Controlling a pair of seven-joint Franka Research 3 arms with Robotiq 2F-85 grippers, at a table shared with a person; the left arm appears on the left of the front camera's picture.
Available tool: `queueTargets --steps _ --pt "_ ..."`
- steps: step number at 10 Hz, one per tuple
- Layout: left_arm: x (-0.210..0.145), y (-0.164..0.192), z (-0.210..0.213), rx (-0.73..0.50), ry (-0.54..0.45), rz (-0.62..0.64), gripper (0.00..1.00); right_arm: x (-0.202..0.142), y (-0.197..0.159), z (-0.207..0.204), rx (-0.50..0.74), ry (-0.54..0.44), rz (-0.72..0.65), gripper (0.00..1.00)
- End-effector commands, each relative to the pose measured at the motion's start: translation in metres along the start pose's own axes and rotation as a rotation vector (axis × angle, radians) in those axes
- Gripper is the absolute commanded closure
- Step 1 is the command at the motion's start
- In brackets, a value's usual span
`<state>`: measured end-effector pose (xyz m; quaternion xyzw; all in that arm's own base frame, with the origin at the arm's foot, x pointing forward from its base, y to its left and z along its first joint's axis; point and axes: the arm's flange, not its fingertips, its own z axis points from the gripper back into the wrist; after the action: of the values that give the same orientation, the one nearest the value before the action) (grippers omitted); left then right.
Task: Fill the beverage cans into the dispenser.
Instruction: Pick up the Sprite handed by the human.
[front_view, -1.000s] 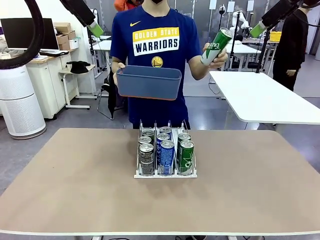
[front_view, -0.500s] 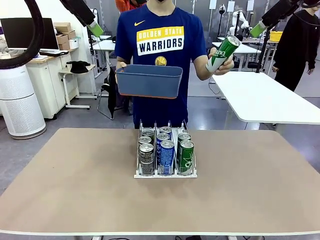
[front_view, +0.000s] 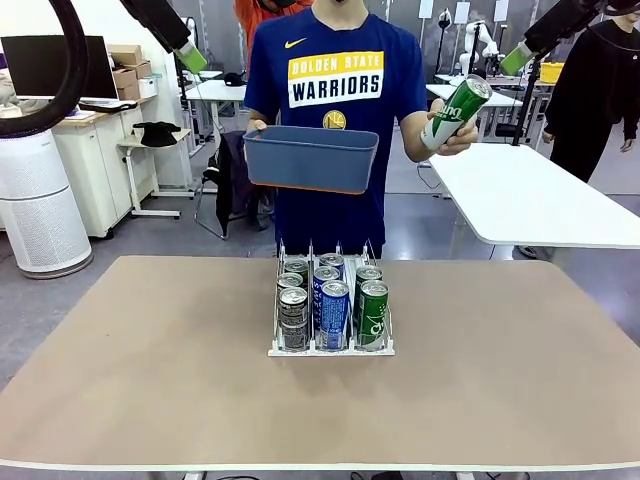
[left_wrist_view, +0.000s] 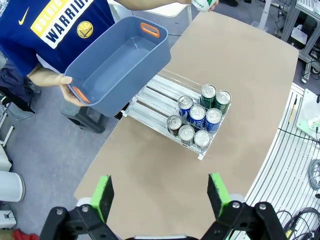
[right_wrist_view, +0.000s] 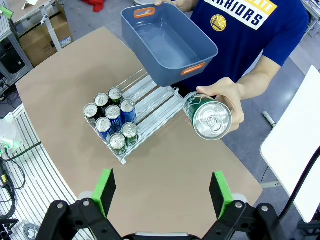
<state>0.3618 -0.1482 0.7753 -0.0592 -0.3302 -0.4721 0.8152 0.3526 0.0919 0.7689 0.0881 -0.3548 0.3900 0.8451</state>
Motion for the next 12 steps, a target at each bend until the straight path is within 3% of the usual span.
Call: queueTargets --steps 1,10,12 --pt "-0.002 0.001 0.003 -0.004 0.010 0.000 0.00 0.000 0.001 0.000 0.000 0.000 0.000 0.00" --pt "-0.002 0.001 0.003 -0.004 0.010 0.000 0.00 0.000 0.002 0.002 0.005 0.021 -0.033 0.00" --pt "-0.002 0.001 0.003 -0.004 0.010 0.000 0.00 0.007 -0.017 -0.003 0.026 0.060 -0.069 0.00"
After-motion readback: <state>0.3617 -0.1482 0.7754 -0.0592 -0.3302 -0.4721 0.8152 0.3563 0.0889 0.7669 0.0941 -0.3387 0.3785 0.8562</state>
